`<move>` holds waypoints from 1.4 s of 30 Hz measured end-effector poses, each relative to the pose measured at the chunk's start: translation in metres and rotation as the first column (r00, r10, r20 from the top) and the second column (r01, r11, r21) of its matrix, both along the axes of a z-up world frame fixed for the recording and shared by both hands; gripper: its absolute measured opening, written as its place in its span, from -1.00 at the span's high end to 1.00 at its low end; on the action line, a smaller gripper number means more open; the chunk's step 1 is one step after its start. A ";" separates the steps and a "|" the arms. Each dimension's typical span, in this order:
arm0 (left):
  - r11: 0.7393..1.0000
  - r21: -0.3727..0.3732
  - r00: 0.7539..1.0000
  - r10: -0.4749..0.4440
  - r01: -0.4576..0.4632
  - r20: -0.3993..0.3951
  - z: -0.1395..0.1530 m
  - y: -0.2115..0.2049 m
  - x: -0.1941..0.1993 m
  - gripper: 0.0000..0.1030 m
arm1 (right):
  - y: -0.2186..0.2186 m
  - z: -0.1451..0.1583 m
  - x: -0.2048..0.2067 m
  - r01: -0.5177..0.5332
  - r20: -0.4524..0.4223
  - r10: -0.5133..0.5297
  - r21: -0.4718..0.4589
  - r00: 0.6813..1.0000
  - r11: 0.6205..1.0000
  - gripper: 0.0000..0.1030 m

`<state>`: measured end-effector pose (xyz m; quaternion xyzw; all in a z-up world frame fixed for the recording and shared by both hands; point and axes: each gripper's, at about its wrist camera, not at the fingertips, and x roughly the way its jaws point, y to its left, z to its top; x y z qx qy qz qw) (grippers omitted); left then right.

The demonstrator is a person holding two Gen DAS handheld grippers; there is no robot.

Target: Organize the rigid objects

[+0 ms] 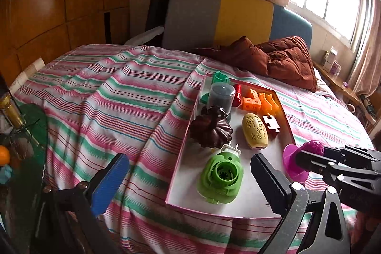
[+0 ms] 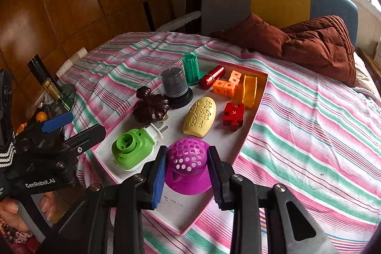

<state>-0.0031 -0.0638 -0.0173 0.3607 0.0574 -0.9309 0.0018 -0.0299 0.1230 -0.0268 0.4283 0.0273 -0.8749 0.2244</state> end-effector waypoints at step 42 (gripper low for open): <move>0.986 -0.061 0.988 0.153 -0.152 0.005 0.022 -0.005 0.009 -0.99 | -0.017 -0.006 0.008 0.224 0.044 -0.226 0.054 0.973 0.973 -0.42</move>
